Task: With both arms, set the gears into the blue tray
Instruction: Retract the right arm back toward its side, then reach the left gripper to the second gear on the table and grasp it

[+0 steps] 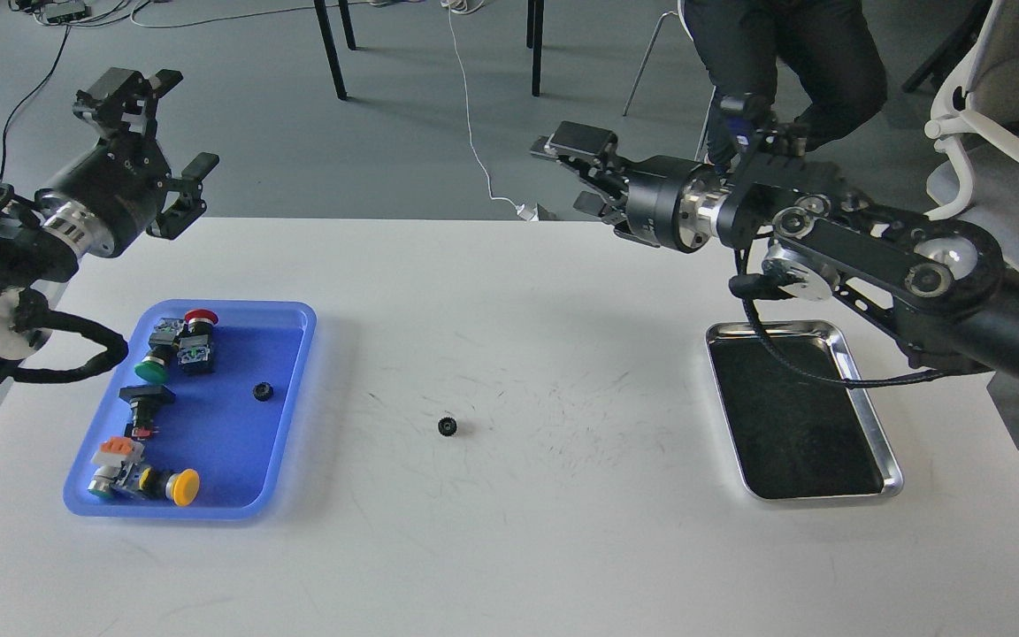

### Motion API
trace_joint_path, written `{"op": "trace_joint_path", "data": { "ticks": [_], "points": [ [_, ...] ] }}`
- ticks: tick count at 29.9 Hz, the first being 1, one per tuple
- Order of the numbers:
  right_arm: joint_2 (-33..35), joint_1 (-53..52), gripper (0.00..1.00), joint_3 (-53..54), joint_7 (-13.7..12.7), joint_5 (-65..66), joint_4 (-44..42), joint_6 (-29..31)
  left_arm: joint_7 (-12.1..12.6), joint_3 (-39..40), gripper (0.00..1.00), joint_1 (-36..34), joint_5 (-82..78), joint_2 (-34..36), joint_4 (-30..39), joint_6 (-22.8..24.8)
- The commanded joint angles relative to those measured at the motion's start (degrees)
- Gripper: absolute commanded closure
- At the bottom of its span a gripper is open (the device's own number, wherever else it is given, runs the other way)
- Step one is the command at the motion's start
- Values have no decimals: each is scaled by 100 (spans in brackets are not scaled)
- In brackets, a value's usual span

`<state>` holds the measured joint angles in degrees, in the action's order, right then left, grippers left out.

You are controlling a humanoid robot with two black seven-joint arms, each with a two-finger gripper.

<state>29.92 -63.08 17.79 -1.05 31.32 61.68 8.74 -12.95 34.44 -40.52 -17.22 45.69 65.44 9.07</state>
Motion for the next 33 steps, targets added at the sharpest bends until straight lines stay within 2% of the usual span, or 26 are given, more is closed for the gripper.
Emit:
{"op": "trace_joint_path", "data": {
  "ticks": [1, 5, 9, 12, 14, 17, 21, 26, 30, 33],
  "points": [
    [882, 461, 6, 733, 60, -441, -24, 259, 3, -235, 2, 17, -483, 519, 801, -2],
    [1647, 1024, 6, 1401, 298, -1407, -173, 409, 3, -456, 2, 17, -1316, 898, 1645, -28],
    [2043, 1482, 6, 1622, 649, -2646, -445, 540, 73, -552, 2, 61, -2451, 1013, 2270, -63],
    [2062, 1842, 6, 1631, 992, -3876, -963, 1075, 152, -859, 2, 105, -3154, 969, 2640, -194],
    [2027, 2079, 6, 1622, 1036, -4474, -1236, 1418, 178, -1192, 2, 123, -3785, 873, 2755, -431],
    [1974, 2396, 6, 1631, 1106, -4889, -1307, 1657, 178, -1554, 2, 132, -5242, 670, 2746, -634],
    [1834, 2572, 6, 1640, 1273, -5004, -1316, 1798, 170, -1730, 2, 237, -7466, 372, 2694, -652],
    [1342, 2599, 6, 1640, 1291, -5004, -1308, 1780, 170, -1766, 3, 386, -9718, -76, 2395, -661],
    [1025, 2599, 6, 1631, 1291, -4996, -1316, 1736, 170, -1766, 4, 439, -10774, -437, 2149, -661],
    [928, 2616, 5, 1605, 1300, -4987, -1325, 1728, 161, -1766, 5, 466, -10778, -709, 1772, -661]
  ]
}}
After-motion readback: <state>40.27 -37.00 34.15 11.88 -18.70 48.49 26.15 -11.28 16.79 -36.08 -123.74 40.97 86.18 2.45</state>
